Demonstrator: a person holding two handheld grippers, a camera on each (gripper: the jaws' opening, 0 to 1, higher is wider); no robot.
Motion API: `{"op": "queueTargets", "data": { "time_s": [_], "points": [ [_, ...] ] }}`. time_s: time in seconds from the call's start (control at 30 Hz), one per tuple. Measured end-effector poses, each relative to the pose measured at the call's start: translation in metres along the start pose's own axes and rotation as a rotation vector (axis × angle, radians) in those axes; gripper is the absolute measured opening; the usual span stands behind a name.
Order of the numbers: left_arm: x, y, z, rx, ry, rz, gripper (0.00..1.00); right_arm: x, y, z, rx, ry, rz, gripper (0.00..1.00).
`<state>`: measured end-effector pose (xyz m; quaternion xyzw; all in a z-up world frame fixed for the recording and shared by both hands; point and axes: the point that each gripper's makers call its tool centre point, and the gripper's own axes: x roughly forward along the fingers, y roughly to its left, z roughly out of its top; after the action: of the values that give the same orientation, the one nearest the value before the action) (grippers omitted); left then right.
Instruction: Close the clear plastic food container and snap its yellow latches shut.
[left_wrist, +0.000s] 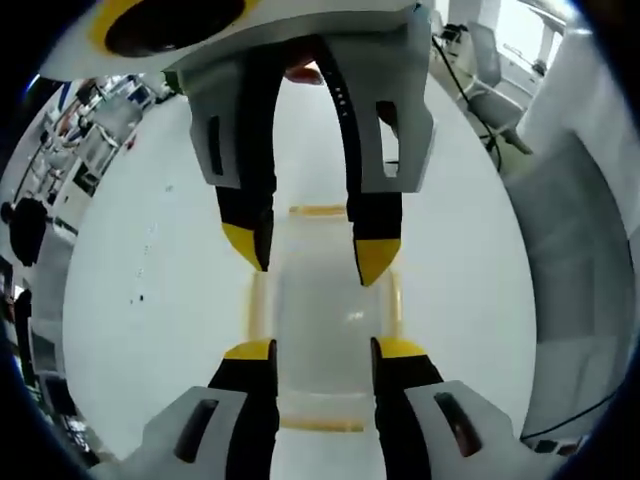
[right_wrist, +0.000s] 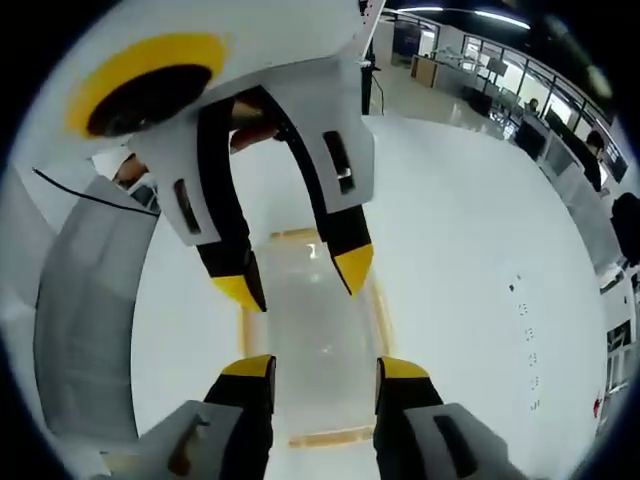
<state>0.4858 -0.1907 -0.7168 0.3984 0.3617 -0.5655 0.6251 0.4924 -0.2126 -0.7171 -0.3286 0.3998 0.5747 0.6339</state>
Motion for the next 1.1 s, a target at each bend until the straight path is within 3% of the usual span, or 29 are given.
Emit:
{"op": "queueTargets", "data": {
  "time_s": [0.7, 1.1],
  "points": [
    [0.005, -0.010, 0.000, -0.008, -0.011, 0.021, 0.33, 0.005, -0.020, 0.008, -0.012, -0.012, -0.004, 0.37],
    [0.005, -0.023, 0.002, 0.039, 0.005, 0.021, 0.35, 0.006, -0.028, 0.007, -0.040, 0.007, 0.008, 0.39]
  ]
}}
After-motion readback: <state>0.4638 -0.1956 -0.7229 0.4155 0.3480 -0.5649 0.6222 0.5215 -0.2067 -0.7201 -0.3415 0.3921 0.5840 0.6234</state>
